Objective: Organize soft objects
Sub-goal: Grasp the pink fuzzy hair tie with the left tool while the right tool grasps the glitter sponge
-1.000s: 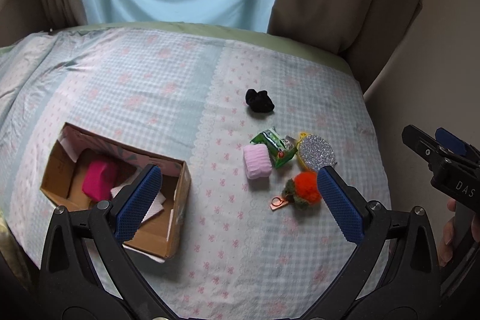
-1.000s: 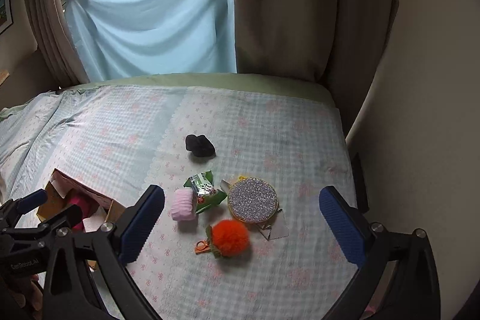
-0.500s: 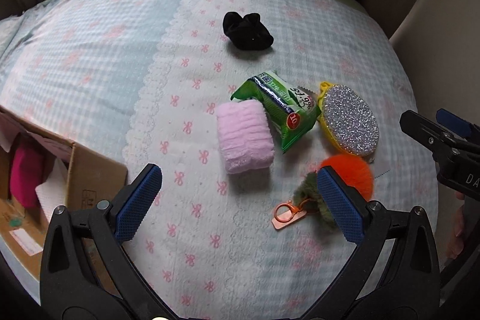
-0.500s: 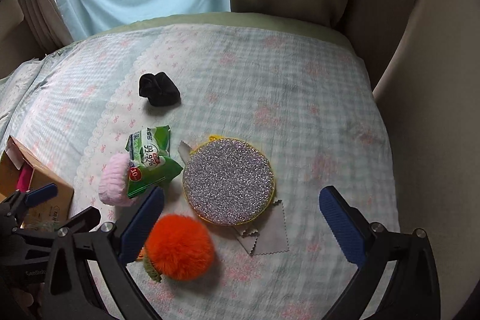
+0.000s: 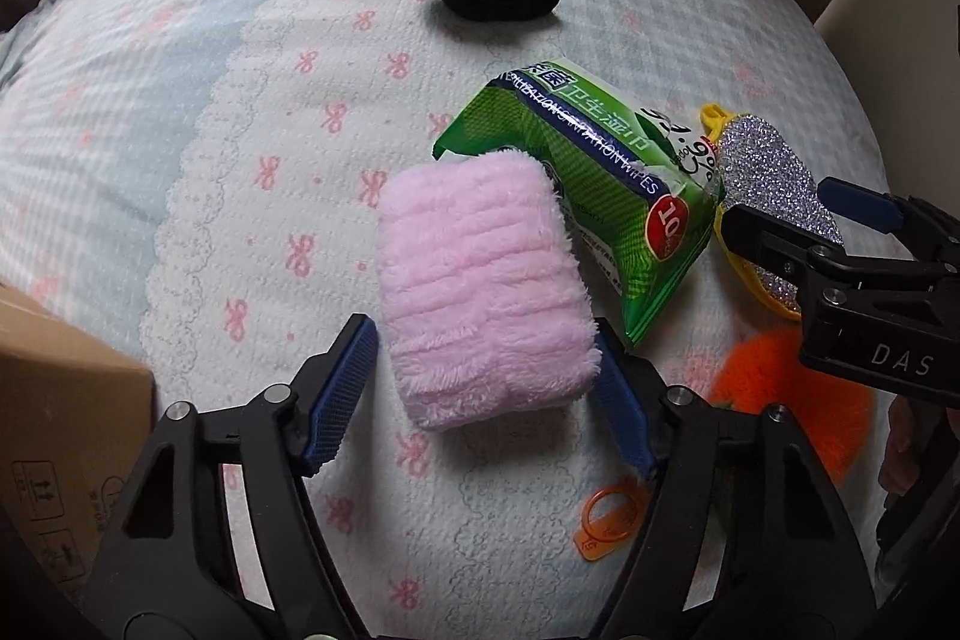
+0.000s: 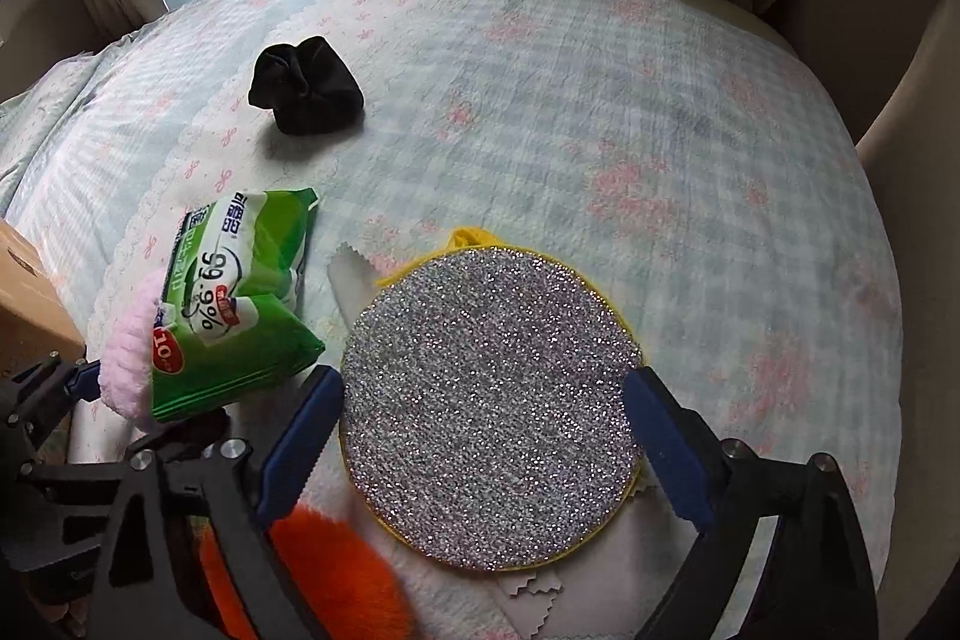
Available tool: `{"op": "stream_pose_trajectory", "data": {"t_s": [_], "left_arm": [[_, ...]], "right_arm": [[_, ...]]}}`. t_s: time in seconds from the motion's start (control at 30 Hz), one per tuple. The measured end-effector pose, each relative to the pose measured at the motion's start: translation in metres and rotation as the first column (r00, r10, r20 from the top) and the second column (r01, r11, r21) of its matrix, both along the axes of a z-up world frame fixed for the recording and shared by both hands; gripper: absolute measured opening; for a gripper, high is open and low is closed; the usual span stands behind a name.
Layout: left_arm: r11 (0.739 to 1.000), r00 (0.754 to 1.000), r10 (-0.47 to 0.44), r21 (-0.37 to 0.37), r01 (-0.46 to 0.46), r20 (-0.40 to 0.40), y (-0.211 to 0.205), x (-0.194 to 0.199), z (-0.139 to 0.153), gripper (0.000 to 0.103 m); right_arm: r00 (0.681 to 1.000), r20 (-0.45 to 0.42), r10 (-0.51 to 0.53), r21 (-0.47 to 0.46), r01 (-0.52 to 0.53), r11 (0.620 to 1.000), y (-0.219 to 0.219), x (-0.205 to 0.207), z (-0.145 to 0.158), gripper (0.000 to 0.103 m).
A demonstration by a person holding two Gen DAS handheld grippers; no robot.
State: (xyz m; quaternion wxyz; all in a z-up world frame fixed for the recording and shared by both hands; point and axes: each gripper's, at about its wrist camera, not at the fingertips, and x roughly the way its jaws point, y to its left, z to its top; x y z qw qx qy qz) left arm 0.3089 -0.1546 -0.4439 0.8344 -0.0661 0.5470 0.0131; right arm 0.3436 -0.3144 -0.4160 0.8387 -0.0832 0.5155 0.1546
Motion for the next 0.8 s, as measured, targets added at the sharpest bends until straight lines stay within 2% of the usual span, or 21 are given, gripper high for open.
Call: {"op": "stream_pose_trajectory", "data": {"t_s": [0.07, 0.17, 0.33, 0.57, 0.67, 0.7, 0.8], "left_arm": [[1.0, 1.0, -0.011, 0.006, 0.011, 0.002, -0.001, 0.004, 0.001, 0.047], [1.0, 1.0, -0.015, 0.003, 0.015, -0.003, 0.0, 0.008, 0.002, 0.044], [1.0, 1.0, -0.014, -0.008, 0.014, -0.01, 0.002, 0.008, 0.005, 0.042], [1.0, 1.0, -0.017, -0.015, 0.017, -0.013, 0.003, 0.009, 0.007, 0.042], [1.0, 1.0, -0.019, -0.016, 0.019, -0.011, 0.003, 0.007, 0.009, 0.042], [1.0, 1.0, -0.02, -0.019, 0.02, -0.01, 0.004, 0.006, 0.01, 0.042], [0.999, 1.0, -0.024, -0.023, 0.024, -0.003, 0.004, 0.005, 0.015, 0.041]], "right_arm": [[1.0, -0.002, 0.009, -0.001, -0.009, 1.0, 0.0, 0.001, 0.0, 0.087], [1.0, -0.003, 0.018, -0.006, -0.018, 1.0, 0.001, 0.001, 0.002, 0.078], [0.999, -0.012, 0.032, 0.009, -0.032, 0.999, 0.004, 0.0, 0.006, 0.057], [0.999, -0.008, 0.033, 0.03, -0.033, 0.999, 0.006, -0.001, 0.01, 0.035], [1.0, -0.004, 0.029, 0.05, -0.029, 0.998, 0.006, -0.001, 0.013, 0.022], [1.0, 0.001, 0.026, 0.046, -0.026, 0.999, 0.007, -0.002, 0.014, 0.011], [1.0, -0.01, 0.009, 0.071, -0.008, 0.997, 0.003, 0.0, 0.017, 0.007]]}}
